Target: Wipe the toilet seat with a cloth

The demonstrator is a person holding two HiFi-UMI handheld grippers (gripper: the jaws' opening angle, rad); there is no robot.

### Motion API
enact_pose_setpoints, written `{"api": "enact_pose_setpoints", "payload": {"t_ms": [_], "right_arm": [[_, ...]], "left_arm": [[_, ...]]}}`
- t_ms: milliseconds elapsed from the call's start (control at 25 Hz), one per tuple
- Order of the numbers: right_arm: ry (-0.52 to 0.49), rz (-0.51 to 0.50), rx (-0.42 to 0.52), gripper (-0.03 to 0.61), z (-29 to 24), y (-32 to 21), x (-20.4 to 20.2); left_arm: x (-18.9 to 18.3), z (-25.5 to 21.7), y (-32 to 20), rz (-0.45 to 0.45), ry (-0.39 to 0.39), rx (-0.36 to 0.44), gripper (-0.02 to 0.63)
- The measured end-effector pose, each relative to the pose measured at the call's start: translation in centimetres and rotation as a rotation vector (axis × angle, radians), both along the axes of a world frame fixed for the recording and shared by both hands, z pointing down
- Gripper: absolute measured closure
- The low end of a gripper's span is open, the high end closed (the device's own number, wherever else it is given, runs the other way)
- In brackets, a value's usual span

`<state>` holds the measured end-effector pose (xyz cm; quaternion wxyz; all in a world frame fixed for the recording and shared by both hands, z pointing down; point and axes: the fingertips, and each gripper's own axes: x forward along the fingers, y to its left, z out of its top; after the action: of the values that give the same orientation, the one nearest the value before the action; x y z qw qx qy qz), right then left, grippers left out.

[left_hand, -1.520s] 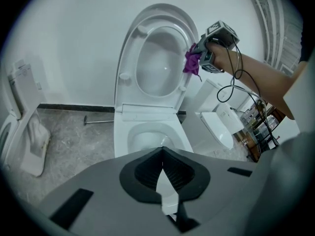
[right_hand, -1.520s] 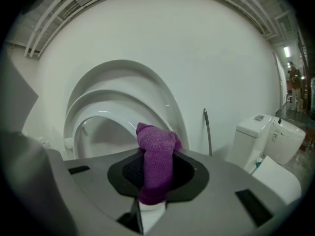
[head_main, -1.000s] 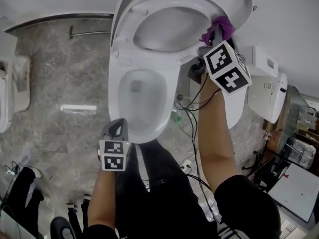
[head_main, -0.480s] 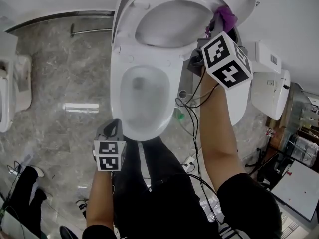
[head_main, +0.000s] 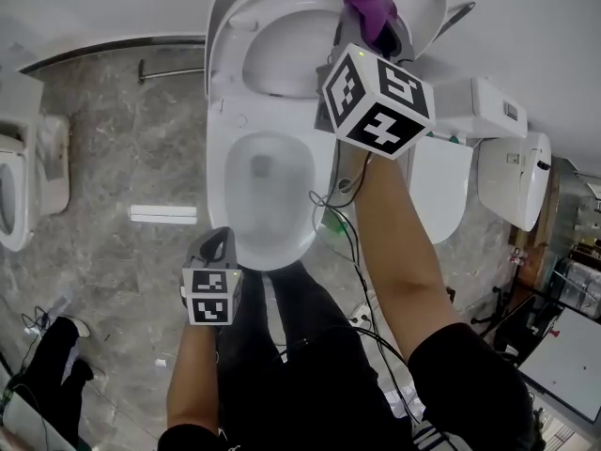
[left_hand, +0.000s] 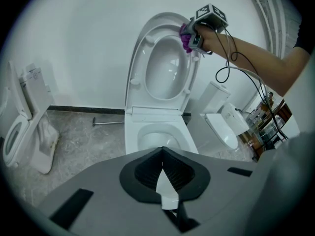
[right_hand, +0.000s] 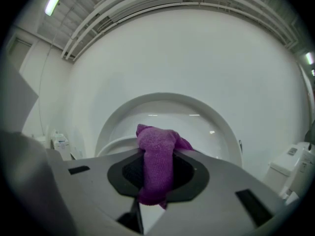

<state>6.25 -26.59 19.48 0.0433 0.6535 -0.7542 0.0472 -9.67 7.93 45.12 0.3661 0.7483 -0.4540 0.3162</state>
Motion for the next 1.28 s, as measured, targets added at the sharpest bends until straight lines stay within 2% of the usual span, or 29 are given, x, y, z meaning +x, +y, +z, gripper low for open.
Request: {"api": "enact_pose_setpoints", "payload": {"t_ms": [200,280,440,600,720,920,1080,1280], "right_arm": [[0.006,-0.257,-0.029,0.495,-0.5,0.7,-4.9],[-0.030,-0.341,-0.054,0.495,-0.8,1.8,-6.6],[-0.093,-0.400,-0.060,0.494,-2.4,5.8,-6.6],[-0.151,-0.375,-0.097,0.495,-3.9,8.9,-2.9],[-0.169,-0.344,-0.126,0.494,-5.2,10.9,1.9],[-0.192,-0.310,-0.180,0.494,-6.8,14.8,9.3],[-0.162,-0.308,-0.230,0.494,-7.1,18.6,13.6],[-0.150,-0.293,-0.232,0.494,-8.4,22.0,17.6]], "left_arm": [[1.4,-2.4,0.2,-0.015,-0.024,0.019,0.611],[1.9,-4.1,0.2,-0.033,-0.026,0.026,0.611],[2.7,-8.0,-0.3,-0.048,-0.039,0.059,0.611],[3.2,-12.8,-2.4,-0.050,-0.067,0.129,0.609],[4.5,-17.1,-5.0,-0.037,-0.098,0.232,0.611],[8.0,-23.5,-9.4,0.101,-0.207,0.396,0.610],[11.3,-27.8,-13.5,0.226,-0.281,0.512,0.611],[14.4,-31.9,-19.6,0.367,-0.333,0.579,0.552]]}}
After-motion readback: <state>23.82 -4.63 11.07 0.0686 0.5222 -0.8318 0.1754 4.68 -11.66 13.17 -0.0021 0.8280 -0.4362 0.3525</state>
